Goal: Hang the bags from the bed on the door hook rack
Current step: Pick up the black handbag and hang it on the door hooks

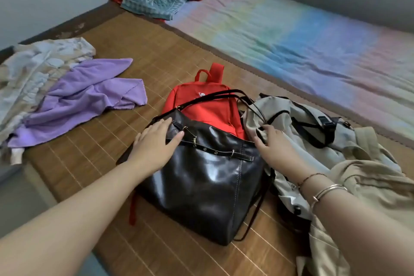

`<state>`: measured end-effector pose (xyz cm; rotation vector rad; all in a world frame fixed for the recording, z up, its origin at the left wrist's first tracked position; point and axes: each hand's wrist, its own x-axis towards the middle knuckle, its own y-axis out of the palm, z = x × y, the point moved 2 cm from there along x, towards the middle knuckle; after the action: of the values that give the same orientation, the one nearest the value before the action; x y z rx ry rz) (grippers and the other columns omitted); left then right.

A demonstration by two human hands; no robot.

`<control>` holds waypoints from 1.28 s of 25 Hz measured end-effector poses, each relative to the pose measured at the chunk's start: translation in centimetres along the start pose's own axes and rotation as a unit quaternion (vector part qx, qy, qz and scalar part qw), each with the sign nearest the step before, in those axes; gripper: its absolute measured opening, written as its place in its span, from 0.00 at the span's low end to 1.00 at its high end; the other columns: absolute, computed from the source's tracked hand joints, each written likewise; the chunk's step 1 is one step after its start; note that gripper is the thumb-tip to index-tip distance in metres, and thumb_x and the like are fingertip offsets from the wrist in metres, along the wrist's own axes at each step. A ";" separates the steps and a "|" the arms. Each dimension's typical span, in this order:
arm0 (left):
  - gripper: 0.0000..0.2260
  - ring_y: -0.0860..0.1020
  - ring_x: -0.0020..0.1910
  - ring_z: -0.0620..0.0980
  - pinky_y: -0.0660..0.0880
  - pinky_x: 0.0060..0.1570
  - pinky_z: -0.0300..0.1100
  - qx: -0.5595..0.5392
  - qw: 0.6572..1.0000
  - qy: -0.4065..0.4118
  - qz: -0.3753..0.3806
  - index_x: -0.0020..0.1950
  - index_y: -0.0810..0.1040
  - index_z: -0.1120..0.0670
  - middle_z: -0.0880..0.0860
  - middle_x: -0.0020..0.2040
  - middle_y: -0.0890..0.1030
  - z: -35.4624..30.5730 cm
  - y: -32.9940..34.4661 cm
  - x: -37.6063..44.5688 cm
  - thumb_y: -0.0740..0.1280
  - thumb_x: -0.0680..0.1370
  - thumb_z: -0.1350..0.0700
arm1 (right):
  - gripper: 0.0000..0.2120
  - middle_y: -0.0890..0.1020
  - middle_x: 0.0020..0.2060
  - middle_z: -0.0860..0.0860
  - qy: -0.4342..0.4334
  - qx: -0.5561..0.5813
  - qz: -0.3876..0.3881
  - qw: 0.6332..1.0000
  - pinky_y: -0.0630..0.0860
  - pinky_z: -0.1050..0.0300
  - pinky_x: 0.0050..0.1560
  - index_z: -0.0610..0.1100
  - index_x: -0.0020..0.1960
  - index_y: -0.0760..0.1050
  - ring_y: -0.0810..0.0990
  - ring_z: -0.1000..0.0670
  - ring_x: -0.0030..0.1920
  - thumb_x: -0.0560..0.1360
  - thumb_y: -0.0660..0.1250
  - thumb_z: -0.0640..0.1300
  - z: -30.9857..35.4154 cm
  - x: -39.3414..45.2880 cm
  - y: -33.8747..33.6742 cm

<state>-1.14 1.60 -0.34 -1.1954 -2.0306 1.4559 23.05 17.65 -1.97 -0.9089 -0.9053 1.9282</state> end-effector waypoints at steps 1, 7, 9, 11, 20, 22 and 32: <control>0.29 0.62 0.74 0.55 0.59 0.72 0.54 0.004 1.000 -0.005 0.012 0.75 0.60 0.49 0.53 0.76 0.63 0.4 1.1 0.3 0.55 0.76 0.38 | 0.26 0.72 0.66 0.40 0.033 0.018 0.001 0.999 0.70 0.44 0.64 0.41 0.70 0.62 0.70 0.39 0.66 0.77 0.58 0.52 -0.8 0.6 1.0; 0.29 0.59 0.76 0.55 0.53 0.73 0.57 0.047 0.993 0.004 0.105 0.75 0.57 0.41 0.49 0.78 0.59 2.1 7.4 0.2 0.51 0.75 0.33 | 0.35 0.63 0.69 0.36 0.124 0.082 0.020 0.989 0.63 0.47 0.70 0.36 0.72 0.56 0.65 0.37 0.69 0.74 0.64 0.54 -4.7 2.8 5.3; 0.30 0.58 0.76 0.54 0.52 0.73 0.58 0.048 0.989 -0.001 0.138 0.75 0.56 0.39 0.48 0.78 0.58 2.8 8.6 -0.4 0.50 0.74 0.32 | 0.40 0.61 0.70 0.37 0.163 0.169 -0.026 0.972 0.64 0.47 0.69 0.37 0.73 0.53 0.65 0.39 0.69 0.72 0.67 0.56 -5.0 3.4 5.2; 0.29 0.55 0.77 0.53 0.51 0.73 0.59 0.053 0.985 -0.008 0.167 0.75 0.55 0.38 0.46 0.79 0.56 3.4 9.5 -1.4 0.50 0.74 0.32 | 0.43 0.60 0.71 0.39 0.228 0.282 -0.032 0.931 0.72 0.44 0.64 0.40 0.74 0.50 0.69 0.39 0.67 0.70 0.69 0.57 -5.3 4.0 5.3; 0.23 0.52 0.78 0.52 0.46 0.72 0.62 0.071 0.968 -0.034 0.240 0.70 0.66 0.38 0.47 0.79 0.53 4.7 9.2 -3.7 0.52 0.77 0.35 | 0.06 0.75 0.22 0.56 0.200 0.476 -0.017 0.856 0.68 0.66 0.24 0.47 0.36 0.76 0.74 0.56 0.26 0.69 0.68 0.49 -3.8 1.4 5.3; 0.14 0.53 0.78 0.55 0.48 0.72 0.62 0.072 0.974 -0.034 0.212 0.58 0.74 0.41 0.48 0.79 0.55 4.0 7.3 -4.2 0.54 0.78 0.40 | 0.08 0.77 0.29 0.51 0.097 0.437 -0.013 0.894 0.72 0.60 0.36 0.42 0.37 0.79 0.76 0.51 0.35 0.67 0.66 0.46 -1.3 0.0 3.7; 0.37 0.72 0.65 0.58 0.68 0.65 0.55 -0.063 0.990 0.074 -0.100 0.74 0.53 0.49 0.56 0.71 0.68 -4.1 -13.4 -10.5 0.70 0.71 0.54 | 0.07 0.76 0.18 0.50 -0.274 0.263 0.286 0.880 0.71 0.61 0.22 0.30 0.46 0.72 0.72 0.50 0.17 0.72 0.62 0.35 19.4 -13.8 -8.2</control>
<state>2.16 -5.83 15.20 -1.0754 -2.0973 1.1280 15.53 4.14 17.90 -0.3019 -0.3524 2.8395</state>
